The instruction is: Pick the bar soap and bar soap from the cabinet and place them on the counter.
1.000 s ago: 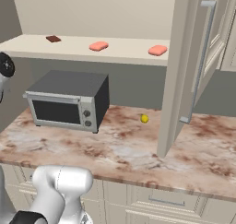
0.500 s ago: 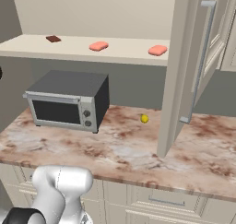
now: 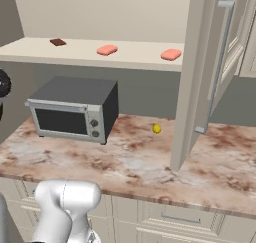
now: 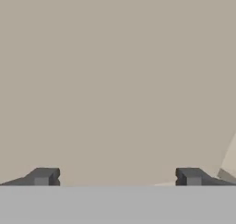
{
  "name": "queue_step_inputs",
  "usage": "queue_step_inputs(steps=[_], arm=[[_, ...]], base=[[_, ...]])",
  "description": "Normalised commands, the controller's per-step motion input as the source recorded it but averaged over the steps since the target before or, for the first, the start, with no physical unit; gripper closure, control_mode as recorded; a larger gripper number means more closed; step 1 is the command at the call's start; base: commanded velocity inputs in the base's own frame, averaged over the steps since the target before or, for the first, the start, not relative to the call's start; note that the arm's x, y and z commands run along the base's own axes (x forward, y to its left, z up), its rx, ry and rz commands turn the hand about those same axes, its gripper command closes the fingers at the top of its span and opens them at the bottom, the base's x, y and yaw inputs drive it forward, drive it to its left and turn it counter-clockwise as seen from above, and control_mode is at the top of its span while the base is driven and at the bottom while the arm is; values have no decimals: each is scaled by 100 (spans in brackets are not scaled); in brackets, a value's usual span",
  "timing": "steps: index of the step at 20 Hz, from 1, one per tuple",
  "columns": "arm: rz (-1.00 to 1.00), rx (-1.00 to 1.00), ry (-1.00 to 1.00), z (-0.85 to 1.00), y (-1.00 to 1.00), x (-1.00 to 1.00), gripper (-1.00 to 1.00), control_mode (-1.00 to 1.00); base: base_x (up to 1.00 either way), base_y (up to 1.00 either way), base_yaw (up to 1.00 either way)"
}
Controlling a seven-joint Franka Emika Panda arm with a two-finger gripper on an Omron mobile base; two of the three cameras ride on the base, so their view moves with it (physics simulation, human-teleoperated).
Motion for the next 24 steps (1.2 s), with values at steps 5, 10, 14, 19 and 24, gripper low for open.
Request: queue_step_inputs(steps=[5, 10, 14, 19, 24], arm=[[-31, 0, 4, 17, -51, 6, -100, -100], [-33, -3, 9, 10, -51, 25, -100, -100], [-32, -4, 11, 10, -51, 16, -100, -100], [-32, -2, 12, 5, -55, 14, -100, -100], [-31, -2, 13, 0, -53, 16, -100, -100]], base=[[0, 0, 0], [0, 0, 0], [0, 0, 0], [0, 0, 0], [0, 0, 0]])
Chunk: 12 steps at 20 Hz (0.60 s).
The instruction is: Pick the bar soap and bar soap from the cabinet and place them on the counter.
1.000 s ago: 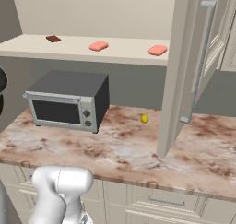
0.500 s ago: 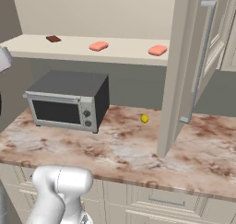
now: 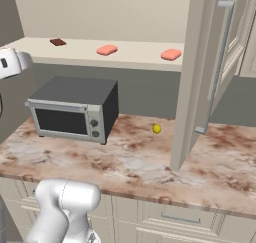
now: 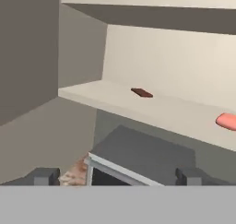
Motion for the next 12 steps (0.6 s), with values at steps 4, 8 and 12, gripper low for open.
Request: queue_step_inputs(steps=[4, 8, 12], arm=[[-30, 0, 13, 1, -48, 20, -100, -100], [-30, 0, 14, 5, -47, 22, -100, -100], [-29, 0, 14, 8, -49, 16, -100, -100]], base=[[0, 0, 0], [0, 0, 0], [0, 0, 0]])
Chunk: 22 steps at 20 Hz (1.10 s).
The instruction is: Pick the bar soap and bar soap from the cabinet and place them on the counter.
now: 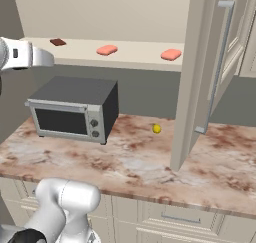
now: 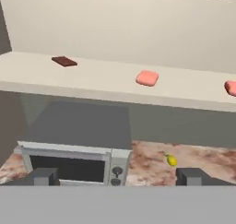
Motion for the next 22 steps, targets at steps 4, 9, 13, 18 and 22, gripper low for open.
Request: queue_step_inputs(steps=[4, 9, 13, 18, 22], arm=[[-26, 4, 15, 7, -40, 2, -100, -100], [-23, 6, 12, 7, -35, 3, -100, -100], [-14, 8, 3, 1, -19, 18, -100, -100], [-2, 1, -3, -17, -3, 30, -100, -100], [0, 0, -11, -25, -3, 30, -100, -100]], base=[[0, 0, 0], [0, 0, 0], [0, 0, 0], [0, 0, 0], [0, 0, 0]])
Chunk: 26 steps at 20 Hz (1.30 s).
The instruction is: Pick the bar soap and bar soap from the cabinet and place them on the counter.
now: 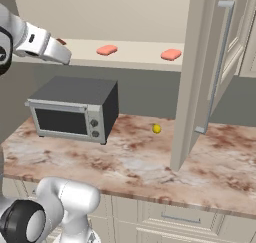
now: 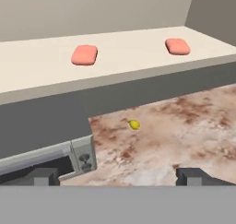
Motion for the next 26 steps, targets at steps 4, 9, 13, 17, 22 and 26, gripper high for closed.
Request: queue_step_inputs(steps=[4, 9, 13, 17, 22, 26], arm=[[0, 0, -8, -17, -5, 37, -100, -100], [-3, 0, 0, -3, -23, 35, -100, -100], [-2, 0, 5, 0, -9, 38, -100, -100], [-1, 0, 6, 0, 0, 36, -100, -100], [-1, 0, 7, 4, 0, 37, -100, -100], [0, 0, 1, 0, 0, 40, -100, -100]], base=[[0, 0, 0], [0, 0, 0], [0, 0, 0], [0, 0, 0], [0, 0, 0], [0, 0, 0]])
